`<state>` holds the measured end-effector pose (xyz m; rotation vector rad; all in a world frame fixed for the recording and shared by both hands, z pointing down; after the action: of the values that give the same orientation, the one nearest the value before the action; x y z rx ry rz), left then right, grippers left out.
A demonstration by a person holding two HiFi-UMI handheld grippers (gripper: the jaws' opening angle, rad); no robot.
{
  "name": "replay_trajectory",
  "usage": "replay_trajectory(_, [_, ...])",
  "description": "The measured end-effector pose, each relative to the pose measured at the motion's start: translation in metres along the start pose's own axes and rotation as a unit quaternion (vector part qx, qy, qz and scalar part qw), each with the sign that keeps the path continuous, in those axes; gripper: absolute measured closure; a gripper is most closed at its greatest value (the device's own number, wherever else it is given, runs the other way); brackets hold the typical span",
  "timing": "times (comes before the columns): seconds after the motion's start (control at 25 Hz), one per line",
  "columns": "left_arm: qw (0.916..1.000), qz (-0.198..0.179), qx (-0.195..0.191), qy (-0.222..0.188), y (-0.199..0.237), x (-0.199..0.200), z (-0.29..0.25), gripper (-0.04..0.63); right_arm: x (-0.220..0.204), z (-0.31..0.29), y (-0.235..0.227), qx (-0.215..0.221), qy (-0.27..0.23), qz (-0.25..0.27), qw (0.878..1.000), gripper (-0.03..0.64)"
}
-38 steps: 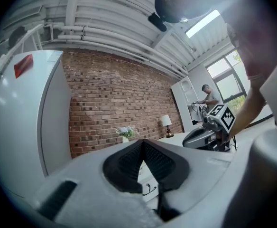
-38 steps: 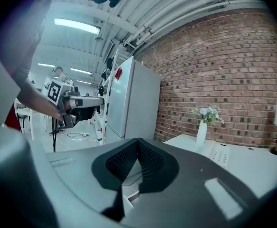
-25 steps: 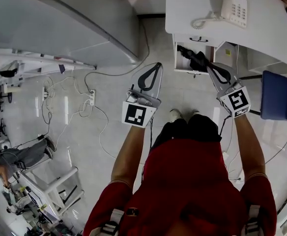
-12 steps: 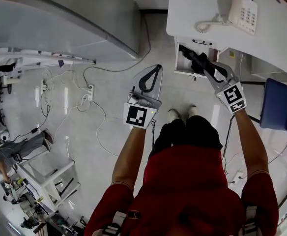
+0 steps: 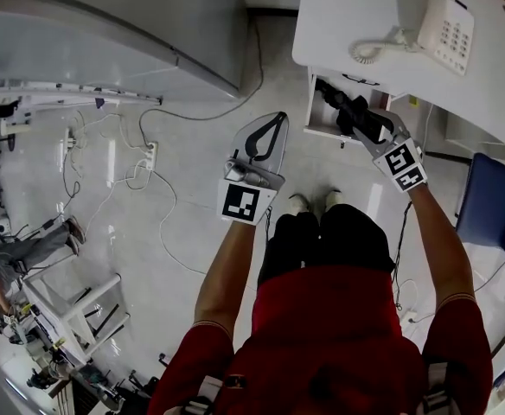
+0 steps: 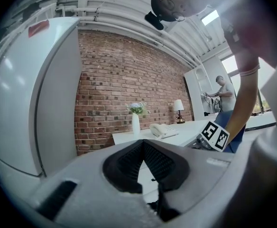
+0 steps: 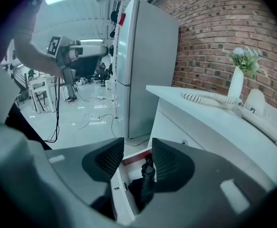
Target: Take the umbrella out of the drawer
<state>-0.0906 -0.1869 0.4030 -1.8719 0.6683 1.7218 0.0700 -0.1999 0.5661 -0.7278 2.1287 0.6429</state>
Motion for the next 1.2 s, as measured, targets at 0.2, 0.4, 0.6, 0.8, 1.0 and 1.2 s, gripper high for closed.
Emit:
replay_trajectory(0.2, [1.0000,0.005,0.003,0.006,0.009,-0.034,-0.010,0.588,-0.032,-0.039,0.001,0.017,0.029,0.010,0.999,0.400])
replay_trajectory(0.4, [0.9999,0.007,0.005,0.011,0.016,-0.071,-0.013,0.588,-0.068,-0.079,0.004,0.025,0.054,0.023,0.998,0.390])
replay_trajectory(0.6, [0.9999,0.011,0.007,0.009,0.022,-0.109,-0.014,0.588,-0.100,-0.115,0.006,0.025,0.076,0.041,0.996,0.377])
replay_trajectory(0.8, [0.9999,0.007,0.002,0.009,0.028,-0.145,-0.014,0.588,-0.134,-0.149,0.009,0.026,0.097,0.056,0.993,0.368])
replay_trajectory(1.0, [1.0000,0.003,0.000,0.002,0.040,-0.176,-0.013,0.588,-0.155,-0.181,0.010,0.024,0.106,0.065,0.992,0.350])
replay_trajectory(1.2, [1.0000,0.005,-0.006,0.003,0.045,-0.204,-0.017,0.588,-0.183,-0.210,0.009,0.021,0.118,0.052,0.991,0.343])
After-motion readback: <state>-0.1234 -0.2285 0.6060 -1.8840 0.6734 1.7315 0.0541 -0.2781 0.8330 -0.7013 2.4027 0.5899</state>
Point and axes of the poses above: the fingertips, and each gripper's own axes: z backward along the fingers, y to its left, x out of its top, the point moved 1 cm from there along z, backward along the fingers, and after that the axes turned 12 degrees about -x, right-handed, at the moved point
